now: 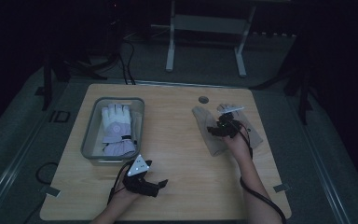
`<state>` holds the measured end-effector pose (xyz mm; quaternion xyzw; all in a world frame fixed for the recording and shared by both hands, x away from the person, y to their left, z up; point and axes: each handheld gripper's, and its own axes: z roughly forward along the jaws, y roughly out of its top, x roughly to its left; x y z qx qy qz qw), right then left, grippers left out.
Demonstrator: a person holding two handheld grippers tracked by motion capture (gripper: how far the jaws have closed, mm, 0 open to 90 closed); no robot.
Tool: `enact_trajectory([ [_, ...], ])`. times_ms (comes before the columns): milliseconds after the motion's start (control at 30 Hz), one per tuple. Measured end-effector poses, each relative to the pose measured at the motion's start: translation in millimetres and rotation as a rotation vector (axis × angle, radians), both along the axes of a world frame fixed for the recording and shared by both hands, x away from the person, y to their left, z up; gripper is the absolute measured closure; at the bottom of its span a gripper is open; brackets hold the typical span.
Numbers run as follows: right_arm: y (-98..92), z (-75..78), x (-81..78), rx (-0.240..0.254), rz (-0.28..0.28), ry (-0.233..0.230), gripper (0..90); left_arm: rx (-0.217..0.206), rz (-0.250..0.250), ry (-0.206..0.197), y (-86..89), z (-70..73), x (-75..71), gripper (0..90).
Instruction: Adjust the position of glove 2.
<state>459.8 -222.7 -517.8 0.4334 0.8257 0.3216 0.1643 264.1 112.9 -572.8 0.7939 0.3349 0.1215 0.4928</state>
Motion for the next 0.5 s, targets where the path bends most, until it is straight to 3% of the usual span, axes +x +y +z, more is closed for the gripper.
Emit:
enact_trajectory([
  [167, 4.0, -9.7, 9.1, -0.028, -0.003, 0.013, 42.2, -0.004, -0.010, 0.003, 0.1, -0.6, -0.3, 2.5],
  [300, 7.8, -22.8, 18.4, -0.090, -0.004, 0.020, 42.9, -0.018, -0.006, -0.007, 1.9, -0.7, -1.2, 2.5],
  [367, 8.6, -26.8, 19.4, -0.098, 0.000, 0.026, 43.1, -0.017, -0.006, -0.008, 2.0, -0.7, -1.3, 2.5],
  [433, 8.1, -27.8, 19.1, -0.084, -0.006, 0.019, 48.3, -0.017, -0.008, -0.010, 1.7, -0.8, -1.6, 2.5],
  [467, 9.1, -28.1, 17.6, -0.088, -0.019, 0.009, 56.0, -0.015, -0.008, -0.013, 1.3, -0.9, -1.9, 2.5],
  [500, 9.1, -28.1, 17.6, -0.088, -0.019, 0.009, 56.0, -0.013, -0.008, -0.016, 1.0, -1.0, -2.3, 2.5],
])
